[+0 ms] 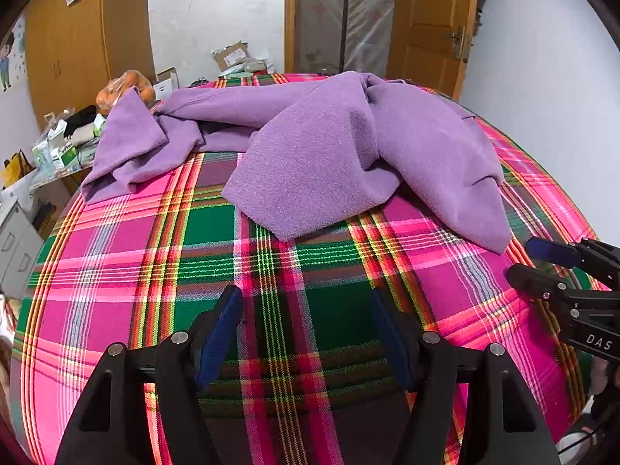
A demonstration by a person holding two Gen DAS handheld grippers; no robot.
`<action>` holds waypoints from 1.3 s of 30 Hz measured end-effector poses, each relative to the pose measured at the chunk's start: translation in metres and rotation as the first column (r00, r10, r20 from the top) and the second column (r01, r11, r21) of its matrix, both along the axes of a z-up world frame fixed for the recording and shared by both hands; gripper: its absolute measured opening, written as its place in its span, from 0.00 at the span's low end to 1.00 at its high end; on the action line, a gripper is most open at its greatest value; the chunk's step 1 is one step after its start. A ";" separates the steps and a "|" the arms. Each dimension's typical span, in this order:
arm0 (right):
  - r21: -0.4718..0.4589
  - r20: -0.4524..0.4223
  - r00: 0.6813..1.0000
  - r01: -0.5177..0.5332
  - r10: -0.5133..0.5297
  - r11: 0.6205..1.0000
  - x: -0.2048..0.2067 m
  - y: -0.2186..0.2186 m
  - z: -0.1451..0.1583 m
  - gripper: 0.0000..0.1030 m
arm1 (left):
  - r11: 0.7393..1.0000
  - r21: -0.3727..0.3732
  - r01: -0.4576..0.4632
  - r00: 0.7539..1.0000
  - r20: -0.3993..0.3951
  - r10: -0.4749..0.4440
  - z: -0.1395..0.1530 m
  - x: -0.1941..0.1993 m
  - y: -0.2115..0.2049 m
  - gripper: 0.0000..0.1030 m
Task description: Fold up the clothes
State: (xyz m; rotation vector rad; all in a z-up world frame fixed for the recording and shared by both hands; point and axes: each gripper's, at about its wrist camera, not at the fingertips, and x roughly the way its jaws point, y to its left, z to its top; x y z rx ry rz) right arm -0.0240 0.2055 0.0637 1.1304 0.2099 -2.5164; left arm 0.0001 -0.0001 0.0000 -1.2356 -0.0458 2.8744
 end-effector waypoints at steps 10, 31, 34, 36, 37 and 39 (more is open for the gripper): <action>-0.005 0.001 1.000 0.000 0.000 1.000 0.001 -0.001 0.002 0.48 | 1.000 0.008 0.003 1.000 -0.002 -0.003 0.001 0.004 -0.004 0.67; -0.009 0.001 1.000 0.001 -0.001 1.000 0.002 -0.002 0.001 0.48 | 0.999 0.040 0.002 1.000 0.009 -0.002 0.000 0.004 0.000 0.67; -0.011 0.001 1.000 0.001 -0.001 1.000 0.001 -0.002 0.002 0.48 | 0.999 0.048 -0.002 1.000 0.015 0.001 0.001 0.005 -0.002 0.67; -0.012 0.002 1.000 0.001 -0.001 1.000 0.002 0.000 0.002 0.49 | 0.999 0.050 -0.006 1.000 0.021 0.005 0.002 0.005 -0.001 0.67; -0.013 0.002 1.000 0.000 0.000 1.000 0.002 0.000 0.002 0.49 | 0.999 0.051 -0.008 1.000 0.025 0.006 0.002 0.005 -0.001 0.67; -0.016 0.002 1.000 0.001 0.000 1.000 0.001 0.000 0.002 0.49 | 0.999 0.052 -0.011 0.999 0.031 0.010 0.003 0.005 -0.001 0.67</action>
